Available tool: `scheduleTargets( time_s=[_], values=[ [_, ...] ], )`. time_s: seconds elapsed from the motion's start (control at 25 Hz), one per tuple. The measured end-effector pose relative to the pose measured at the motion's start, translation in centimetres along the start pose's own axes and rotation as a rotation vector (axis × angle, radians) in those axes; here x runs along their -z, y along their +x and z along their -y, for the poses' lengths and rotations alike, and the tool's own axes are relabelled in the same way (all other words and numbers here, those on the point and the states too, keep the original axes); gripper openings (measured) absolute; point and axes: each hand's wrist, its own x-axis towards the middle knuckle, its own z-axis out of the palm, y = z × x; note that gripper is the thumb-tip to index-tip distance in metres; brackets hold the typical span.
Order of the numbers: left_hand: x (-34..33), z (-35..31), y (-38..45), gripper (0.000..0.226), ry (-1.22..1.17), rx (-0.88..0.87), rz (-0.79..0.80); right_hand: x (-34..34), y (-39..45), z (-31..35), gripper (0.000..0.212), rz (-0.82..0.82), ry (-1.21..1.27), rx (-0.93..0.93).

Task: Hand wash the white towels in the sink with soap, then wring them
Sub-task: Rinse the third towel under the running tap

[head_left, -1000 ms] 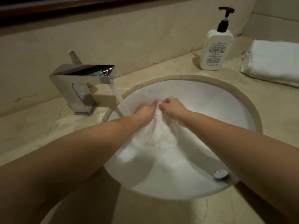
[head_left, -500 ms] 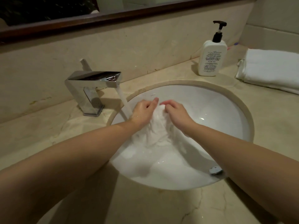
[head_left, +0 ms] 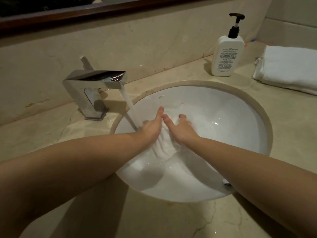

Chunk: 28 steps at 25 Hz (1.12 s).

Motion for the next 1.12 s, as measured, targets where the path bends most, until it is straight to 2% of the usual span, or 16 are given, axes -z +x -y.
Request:
scheduleTargets(
  time_s=[0.08,0.16,0.2,0.32,0.4,0.48,0.52,0.6,0.68,0.72,0.88,1.0,1.12],
  values=[
    [0.0,-0.1,0.1,0.119,-0.075,0.033,0.052,0.3,0.5,-0.1,0.106,0.026,-0.017,-0.082],
    [-0.4,0.3,1.1,0.134,-0.098,0.002,0.089,0.4,1.0,-0.6,0.098,0.030,0.046,-0.049],
    [-0.6,0.3,1.5,0.132,-0.097,-0.036,0.104,0.3,1.1,-0.7,0.090,0.025,0.088,-0.009],
    [0.0,-0.7,-0.1,0.113,-0.156,-0.109,0.021,0.6,0.8,-0.2,0.054,-0.021,0.162,0.213],
    [0.8,-1.2,-0.4,0.084,-0.252,-0.163,-0.097,1.4,0.8,0.5,0.043,-0.047,0.183,0.367],
    [1.2,-1.4,-0.5,0.054,-0.263,-0.217,-0.163,1.7,0.5,0.5,0.048,0.001,0.185,0.401],
    [1.1,-1.2,-0.4,0.050,-0.218,-0.246,-0.181,1.5,0.4,0.4,0.050,0.043,0.142,0.357],
    [0.6,-0.6,-0.4,0.055,-0.121,-0.268,-0.188,0.9,0.2,0.2,0.052,0.045,-0.112,0.246],
    [0.0,0.0,-0.2,0.060,-0.089,-0.243,-0.165,0.7,0.2,0.5,0.049,-0.071,-0.328,0.255],
    [-0.3,0.3,-0.2,0.066,-0.078,-0.230,-0.140,0.6,0.0,0.7,0.047,-0.089,-0.315,0.295],
    [-1.1,0.6,-0.5,0.080,-0.163,-0.216,-0.088,-0.4,0.9,0.1,0.055,0.050,-0.082,0.391],
    [-1.8,0.7,-0.1,0.082,-0.188,-0.165,-0.131,-1.4,2.3,-0.6,0.066,0.034,-0.220,0.370],
    [-2.4,0.6,0.7,0.078,-0.187,-0.133,-0.180,-2.1,3.3,-0.8,0.075,-0.023,-0.244,0.344]
  ],
)
